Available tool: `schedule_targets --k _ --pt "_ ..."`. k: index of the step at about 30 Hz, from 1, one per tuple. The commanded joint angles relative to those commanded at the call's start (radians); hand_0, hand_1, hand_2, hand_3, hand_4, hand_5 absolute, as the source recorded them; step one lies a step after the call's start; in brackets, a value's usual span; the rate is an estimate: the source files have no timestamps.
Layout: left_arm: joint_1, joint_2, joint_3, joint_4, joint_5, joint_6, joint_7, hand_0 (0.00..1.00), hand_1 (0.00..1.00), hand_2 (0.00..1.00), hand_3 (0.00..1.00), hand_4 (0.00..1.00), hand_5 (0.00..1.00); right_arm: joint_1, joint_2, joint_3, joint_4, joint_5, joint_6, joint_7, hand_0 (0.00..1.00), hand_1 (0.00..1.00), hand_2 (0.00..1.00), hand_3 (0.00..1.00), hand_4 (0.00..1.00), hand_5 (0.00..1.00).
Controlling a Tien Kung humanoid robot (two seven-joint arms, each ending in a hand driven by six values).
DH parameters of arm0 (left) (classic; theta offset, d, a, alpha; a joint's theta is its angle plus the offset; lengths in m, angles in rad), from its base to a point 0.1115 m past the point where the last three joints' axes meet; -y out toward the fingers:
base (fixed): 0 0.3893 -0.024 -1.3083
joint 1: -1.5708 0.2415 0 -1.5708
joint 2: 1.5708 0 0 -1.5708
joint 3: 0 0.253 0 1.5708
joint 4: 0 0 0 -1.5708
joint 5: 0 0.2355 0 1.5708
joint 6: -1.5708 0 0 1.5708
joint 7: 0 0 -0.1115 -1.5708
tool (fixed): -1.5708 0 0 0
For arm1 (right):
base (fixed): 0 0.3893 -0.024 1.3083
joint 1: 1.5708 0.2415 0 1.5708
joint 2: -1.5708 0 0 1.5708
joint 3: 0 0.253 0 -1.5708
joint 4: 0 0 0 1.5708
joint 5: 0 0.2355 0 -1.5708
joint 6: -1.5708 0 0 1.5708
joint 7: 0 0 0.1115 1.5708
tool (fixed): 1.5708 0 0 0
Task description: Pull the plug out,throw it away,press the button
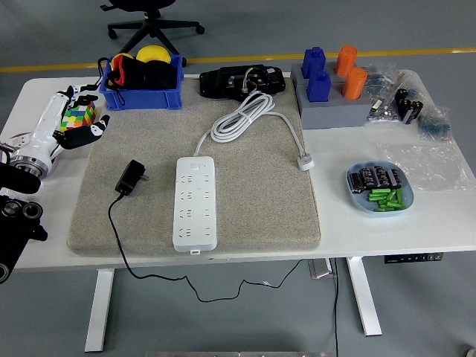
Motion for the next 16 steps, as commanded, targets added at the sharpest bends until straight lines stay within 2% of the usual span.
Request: schedule_targets --k 5,16 --pt "0.003 0.0 0.005 -0.004 0.0 -0.001 0.0 0.833 0.79 0.754 0.804 0.669 0.118 -0.002 0.009 0.004 0.001 -0.001 0.002 -0.002 0.728 0.678 0.66 0.642 0.741 0.588" --pt "-0.002 -0.002 0.008 -0.002 0.001 -0.005 0.003 0.831 0.789 0.752 0.803 0.668 0.117 -0.002 0.004 0.006 0.0 -0.001 -0.001 0.001 0.728 0.678 0.659 0.642 0.741 0.589"
